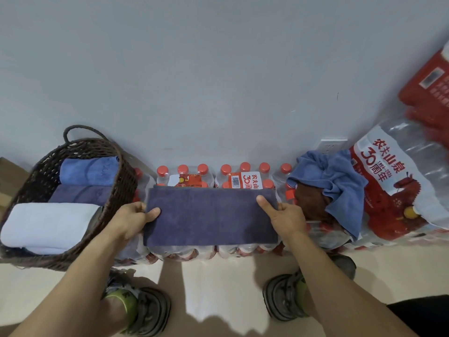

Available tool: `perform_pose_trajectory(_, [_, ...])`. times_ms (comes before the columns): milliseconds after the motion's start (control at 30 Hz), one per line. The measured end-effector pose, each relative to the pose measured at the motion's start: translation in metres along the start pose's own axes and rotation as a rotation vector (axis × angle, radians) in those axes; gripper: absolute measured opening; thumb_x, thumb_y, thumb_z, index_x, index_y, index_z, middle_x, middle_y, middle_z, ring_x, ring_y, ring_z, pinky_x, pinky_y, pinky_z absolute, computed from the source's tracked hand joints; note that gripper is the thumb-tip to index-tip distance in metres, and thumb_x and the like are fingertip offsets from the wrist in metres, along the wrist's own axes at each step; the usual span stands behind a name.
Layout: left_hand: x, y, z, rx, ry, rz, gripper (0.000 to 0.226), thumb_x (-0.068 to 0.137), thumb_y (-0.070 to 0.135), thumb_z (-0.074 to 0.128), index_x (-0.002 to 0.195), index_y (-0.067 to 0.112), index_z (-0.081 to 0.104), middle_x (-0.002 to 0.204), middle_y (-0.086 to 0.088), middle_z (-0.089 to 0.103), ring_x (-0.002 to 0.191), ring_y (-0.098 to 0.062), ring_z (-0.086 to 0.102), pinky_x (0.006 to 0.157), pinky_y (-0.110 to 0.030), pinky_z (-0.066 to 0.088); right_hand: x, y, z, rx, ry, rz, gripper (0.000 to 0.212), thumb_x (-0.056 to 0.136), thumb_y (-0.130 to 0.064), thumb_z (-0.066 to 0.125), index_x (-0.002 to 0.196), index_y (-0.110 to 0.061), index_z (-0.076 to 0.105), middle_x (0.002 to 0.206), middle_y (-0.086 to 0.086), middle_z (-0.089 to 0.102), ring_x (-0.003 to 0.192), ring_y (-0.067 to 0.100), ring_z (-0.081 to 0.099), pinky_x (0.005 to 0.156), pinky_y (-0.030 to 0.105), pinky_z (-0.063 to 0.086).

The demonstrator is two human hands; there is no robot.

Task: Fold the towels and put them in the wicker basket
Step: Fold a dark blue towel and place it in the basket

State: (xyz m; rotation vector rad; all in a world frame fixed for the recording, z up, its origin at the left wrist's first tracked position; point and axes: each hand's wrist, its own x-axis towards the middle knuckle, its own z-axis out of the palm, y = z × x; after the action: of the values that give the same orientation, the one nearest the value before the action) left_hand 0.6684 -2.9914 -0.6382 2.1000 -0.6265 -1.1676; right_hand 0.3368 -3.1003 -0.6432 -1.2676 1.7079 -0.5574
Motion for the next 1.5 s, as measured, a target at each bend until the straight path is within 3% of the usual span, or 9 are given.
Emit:
perform_pose_trajectory(200, [-0.020, 0.005, 0.051, 0.693, 0.570, 0.383, 0.030, 0.087, 0.025, 0.061, 0.100, -0.001, 0.054, 0.099, -0.024, 0.056, 0.092, -0.042, 0.055, 0.076, -0.048, 0.045, 0.002, 0.003, 0.004, -0.225, 0.094, -0.052, 0.049, 0.090, -0.058, 0.056, 0.061, -0.018, 0.057, 0.058, -0.009, 0.056, 0.056, 0.007, 0.053, 0.049, 0.018, 0.030])
perform_pose_trajectory(300, [-0.039, 0.009, 0.098, 0.693, 0.451, 0.742, 0.032, 0.086, 0.026, 0.054, 0.112, 0.007, 0.053, 0.110, -0.014, 0.055, 0.100, -0.033, 0.052, 0.085, -0.047, 0.042, 0.004, 0.001, 0.004, -0.213, -0.013, -0.078, 0.018, 0.090, -0.038, 0.066, 0.084, -0.025, 0.055, 0.071, -0.019, 0.053, 0.064, 0.001, 0.050, 0.053, 0.016, 0.034])
perform_pose_trajectory(433, [-0.034, -0.010, 0.118, 0.799, 0.251, 0.612, 0.057, 0.098, 0.043, 0.033, 0.148, 0.014, 0.035, 0.157, -0.008, 0.030, 0.147, -0.026, 0.020, 0.121, -0.045, 0.014, 0.002, 0.003, 0.008, -0.245, -0.134, -0.150, 0.012, 0.093, -0.023, 0.064, 0.102, -0.022, 0.057, 0.087, -0.012, 0.060, 0.082, 0.011, 0.057, 0.070, 0.021, 0.044])
perform_pose_trajectory(600, [-0.026, -0.026, 0.107, 0.938, 0.209, 0.596, 0.074, 0.091, 0.056, -0.002, 0.156, 0.024, 0.010, 0.164, -0.005, 0.003, 0.151, -0.022, -0.008, 0.121, -0.041, -0.011, 0.000, 0.006, 0.005, -0.134, -0.044, -0.187, 0.019, 0.090, -0.031, 0.068, 0.084, -0.015, 0.060, 0.082, -0.004, 0.065, 0.075, 0.011, 0.061, 0.058, 0.018, 0.039])
perform_pose_trajectory(767, [-0.026, -0.023, 0.108, 0.963, 0.207, 0.555, 0.075, 0.089, 0.057, -0.004, 0.157, 0.025, 0.004, 0.164, -0.009, -0.002, 0.150, -0.025, -0.011, 0.119, -0.042, -0.015, -0.004, 0.000, 0.008, -0.128, 0.067, -0.317, 0.034, 0.089, -0.041, 0.067, 0.072, -0.019, 0.049, 0.104, 0.000, 0.041, 0.079, 0.011, 0.053, 0.066, 0.010, 0.036])
perform_pose_trajectory(967, [-0.022, -0.024, 0.108, 0.935, 0.196, 0.550, 0.063, 0.100, 0.052, 0.016, 0.156, 0.027, 0.002, 0.164, -0.007, -0.003, 0.150, -0.024, -0.012, 0.119, -0.043, -0.014, -0.008, 0.009, 0.007, -0.076, 0.076, -0.233, 0.031, 0.090, -0.036, 0.068, 0.075, -0.021, 0.045, 0.069, -0.002, 0.058, 0.063, 0.010, 0.054, 0.053, 0.021, 0.034])
perform_pose_trajectory(1100, [-0.021, -0.022, 0.111, 0.939, 0.201, 0.537, 0.064, 0.100, 0.053, 0.013, 0.156, 0.027, -0.002, 0.164, -0.007, -0.006, 0.150, -0.024, -0.014, 0.120, -0.044, -0.014, -0.008, 0.013, 0.003, -0.119, 0.151, -0.199, 0.027, 0.089, -0.037, 0.069, 0.076, -0.019, 0.054, 0.068, -0.011, 0.057, 0.063, 0.004, 0.053, 0.052, 0.017, 0.033])
perform_pose_trajectory(1333, [-0.026, -0.012, 0.126, 0.990, 0.190, 0.643, 0.062, 0.099, 0.052, 0.011, 0.156, 0.029, -0.001, 0.164, -0.005, -0.002, 0.151, -0.024, -0.009, 0.120, -0.045, -0.014, 0.001, 0.027, -0.014, -0.208, 0.119, -0.023, 0.037, 0.097, -0.038, 0.057, 0.081, -0.005, 0.057, 0.081, 0.011, 0.062, 0.080, 0.030, 0.057, 0.067, 0.032, 0.038])
perform_pose_trajectory(1500, [-0.024, -0.020, 0.125, 1.126, 0.171, 0.641, 0.067, 0.094, 0.054, -0.003, 0.155, 0.028, -0.008, 0.163, -0.007, -0.011, 0.149, -0.027, -0.016, 0.120, -0.051, -0.011, 0.008, 0.010, -0.032, -0.105, 0.169, -0.041, 0.022, 0.097, -0.035, 0.057, 0.098, -0.013, 0.055, 0.085, -0.003, 0.056, 0.081, 0.017, 0.052, 0.066, 0.029, 0.036])
